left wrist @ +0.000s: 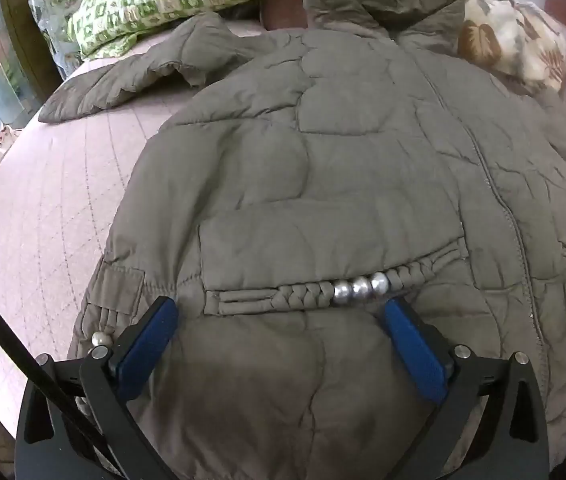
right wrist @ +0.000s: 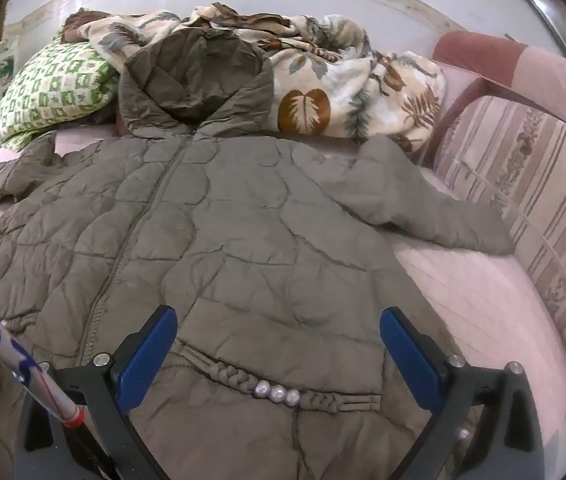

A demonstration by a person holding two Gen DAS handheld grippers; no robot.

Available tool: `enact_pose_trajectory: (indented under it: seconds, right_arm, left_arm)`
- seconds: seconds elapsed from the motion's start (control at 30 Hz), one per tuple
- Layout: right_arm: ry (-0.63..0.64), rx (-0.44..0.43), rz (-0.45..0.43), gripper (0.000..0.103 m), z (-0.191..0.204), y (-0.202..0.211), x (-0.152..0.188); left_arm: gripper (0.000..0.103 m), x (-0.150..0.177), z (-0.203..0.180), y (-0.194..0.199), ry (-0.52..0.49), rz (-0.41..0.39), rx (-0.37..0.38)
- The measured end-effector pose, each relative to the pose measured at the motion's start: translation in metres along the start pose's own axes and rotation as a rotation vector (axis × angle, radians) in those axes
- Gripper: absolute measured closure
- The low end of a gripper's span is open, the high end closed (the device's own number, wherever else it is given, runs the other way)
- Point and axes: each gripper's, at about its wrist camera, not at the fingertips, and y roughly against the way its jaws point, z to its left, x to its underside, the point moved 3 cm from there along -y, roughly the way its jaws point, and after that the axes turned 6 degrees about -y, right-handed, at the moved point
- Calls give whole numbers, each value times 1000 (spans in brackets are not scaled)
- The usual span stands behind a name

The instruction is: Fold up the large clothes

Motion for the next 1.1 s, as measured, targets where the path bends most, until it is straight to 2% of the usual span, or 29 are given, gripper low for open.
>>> enact_pose_trajectory:
  seconds: [0.1,0.27,0.47,0.7,0.87,1.1]
  right_arm:
    - [-1,-12,1,0,-1,2,0]
    - [1,-15,12,0,-6,0,4]
    - [-26,-20,-3,0,-10,11,9]
    - [-25,50,-121,0,-12,49,16]
    - [-37,78,-192,0,-17,91,16]
    - [-63,117,-192,0,-26,120,41]
  left_arm:
    - [0,10,-8,2,-17,-14,-20]
    - [0,-10,1,10,-13,-7,-7]
    - [0,-19,2,20,-25,-22,-32]
    - [0,-14,17,39,59,-80,42]
    - [0,-6,31,57,108,-130,32]
    - [0,9,45,80,150,-179,27]
